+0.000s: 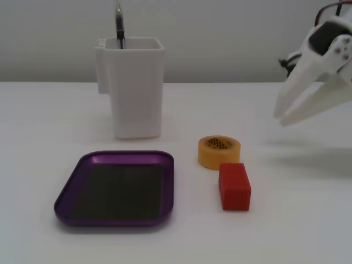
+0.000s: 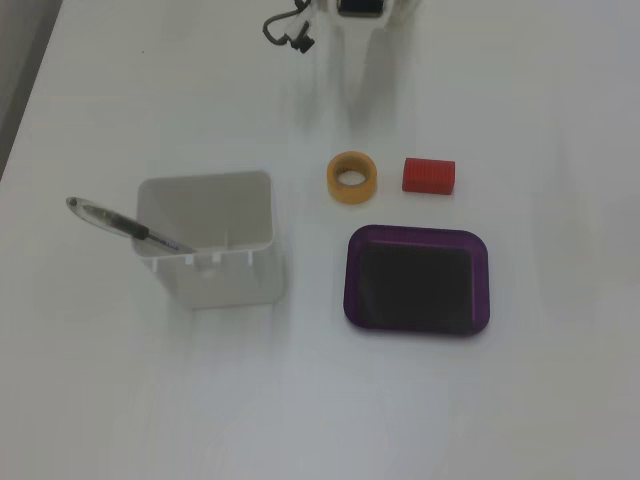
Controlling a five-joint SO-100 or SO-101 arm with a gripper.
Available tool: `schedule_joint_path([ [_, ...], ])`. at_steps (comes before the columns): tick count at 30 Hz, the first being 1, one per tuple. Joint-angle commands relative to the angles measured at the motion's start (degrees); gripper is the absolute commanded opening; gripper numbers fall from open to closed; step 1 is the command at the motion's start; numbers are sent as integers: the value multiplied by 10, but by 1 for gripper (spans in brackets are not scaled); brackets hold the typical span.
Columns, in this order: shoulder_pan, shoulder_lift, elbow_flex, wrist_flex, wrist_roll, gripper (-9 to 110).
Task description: Grab up the yellow tape and put it in the box.
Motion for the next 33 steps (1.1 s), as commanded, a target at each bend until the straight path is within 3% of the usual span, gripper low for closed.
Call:
schedule_joint_path([
  [1,2,-76,-104,28,-6,5],
  [16,-8,-699,-525,117,-9,14],
  [33,-64,-896,-561,13,-4,14],
])
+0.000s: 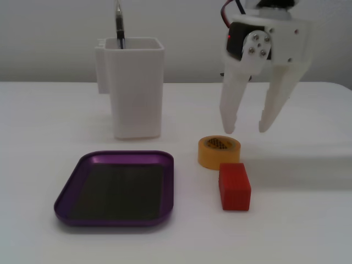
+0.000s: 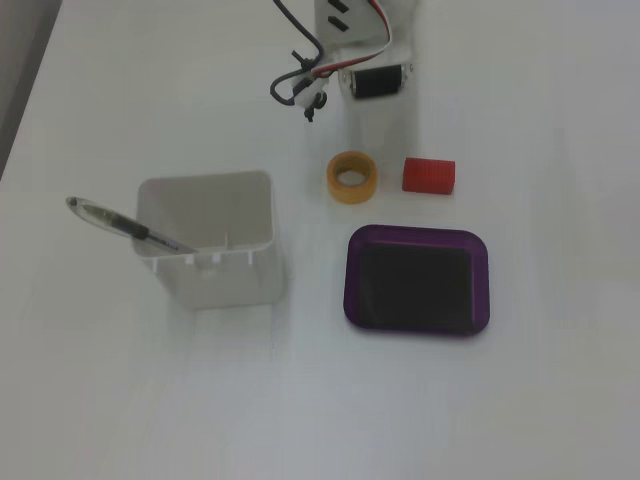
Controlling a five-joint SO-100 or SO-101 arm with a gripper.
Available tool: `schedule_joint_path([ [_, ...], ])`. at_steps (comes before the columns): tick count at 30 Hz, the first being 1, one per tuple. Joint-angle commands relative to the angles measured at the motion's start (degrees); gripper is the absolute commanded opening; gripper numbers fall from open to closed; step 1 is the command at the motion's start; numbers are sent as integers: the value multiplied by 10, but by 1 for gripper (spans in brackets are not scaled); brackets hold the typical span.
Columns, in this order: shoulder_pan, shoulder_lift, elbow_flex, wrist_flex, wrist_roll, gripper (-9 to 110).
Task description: Grab up the yellow tape and put it in the box.
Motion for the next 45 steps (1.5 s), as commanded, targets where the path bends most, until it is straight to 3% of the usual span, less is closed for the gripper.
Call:
schedule_joint_path([
  [1,-3,-11,-17,-26,1,14],
  [18,41,-59,-5,-51,-6,14],
  [26,36,-59,87,-133,-5,13],
  [33,32,-50,88,-129,-1,-1],
  [39,-2,38,11,-36,2,-1],
  [45,-112,159,-116,54,2,-1],
])
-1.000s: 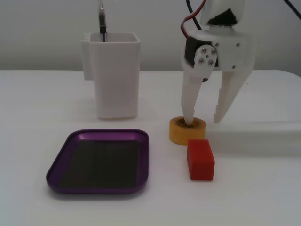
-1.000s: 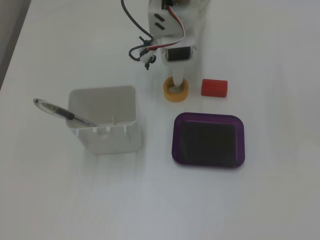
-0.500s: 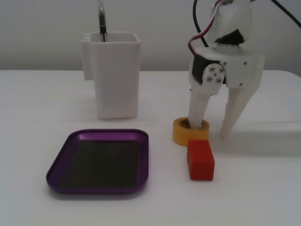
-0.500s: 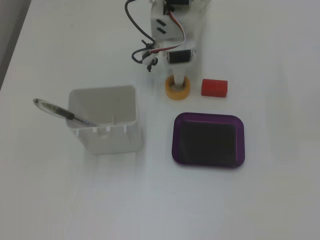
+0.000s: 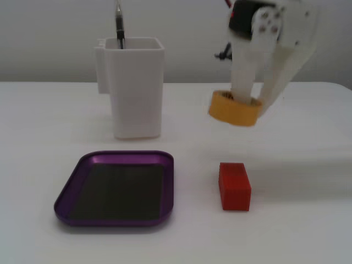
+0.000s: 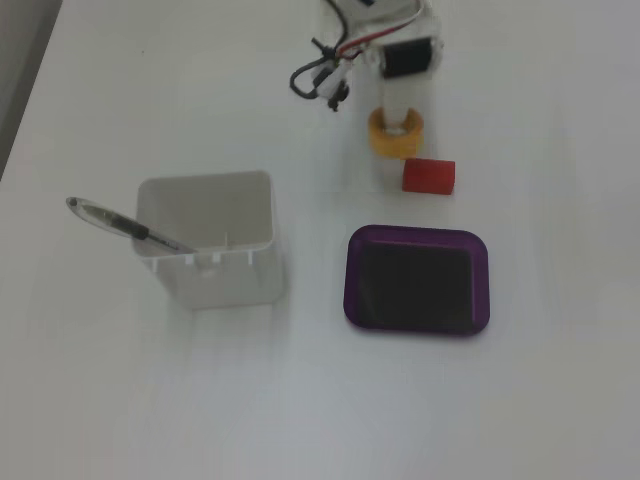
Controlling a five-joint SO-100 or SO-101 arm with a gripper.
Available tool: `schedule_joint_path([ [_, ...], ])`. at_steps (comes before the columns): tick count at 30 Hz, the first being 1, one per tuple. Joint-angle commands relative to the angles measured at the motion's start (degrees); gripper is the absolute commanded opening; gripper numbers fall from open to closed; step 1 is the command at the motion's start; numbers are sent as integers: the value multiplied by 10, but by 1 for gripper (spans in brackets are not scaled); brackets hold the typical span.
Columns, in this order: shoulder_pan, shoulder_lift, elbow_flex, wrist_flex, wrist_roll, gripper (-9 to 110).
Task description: Grab up the yellow tape and put it in the box.
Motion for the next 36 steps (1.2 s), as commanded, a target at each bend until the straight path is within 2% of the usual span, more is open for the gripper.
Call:
schedule_joint_path([
  [1,-47,69,-89,28,4,-1],
  [5,-73,31,-121,19,4,-1],
  [10,-69,-89,-155,-48,3,-1],
  [21,-66,-376,-396,-60,4,-1],
  [25,-4,-463,-459,-55,4,-1],
  [36,18,-548,-494,-54,4,0],
])
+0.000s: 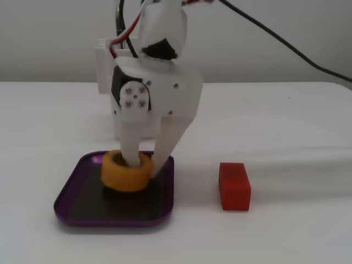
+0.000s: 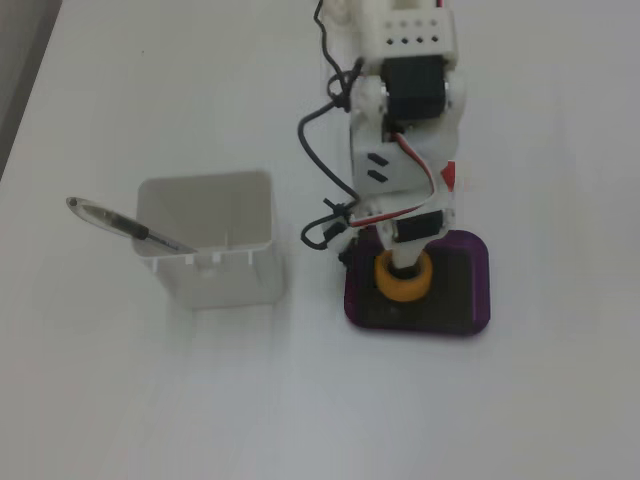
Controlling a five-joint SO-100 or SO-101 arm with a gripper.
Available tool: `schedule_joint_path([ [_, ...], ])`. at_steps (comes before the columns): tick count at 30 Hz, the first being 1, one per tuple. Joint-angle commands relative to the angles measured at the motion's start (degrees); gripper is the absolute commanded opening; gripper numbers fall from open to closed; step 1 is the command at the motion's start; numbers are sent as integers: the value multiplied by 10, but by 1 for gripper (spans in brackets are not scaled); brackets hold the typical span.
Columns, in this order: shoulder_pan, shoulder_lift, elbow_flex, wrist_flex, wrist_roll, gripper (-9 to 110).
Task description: Grab up the yellow tape and put it in the box.
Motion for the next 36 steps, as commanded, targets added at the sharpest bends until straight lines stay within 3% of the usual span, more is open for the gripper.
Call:
schedule_joint_path([
  [1,1,11,-25,-1,4,0],
  [10,7,11,-125,89,4,13],
  [18,5,11,-392,308,4,13],
  [22,17,53,-497,330,41,14],
  [28,21,225,-389,329,68,14],
  [36,22,525,-115,323,96,14],
])
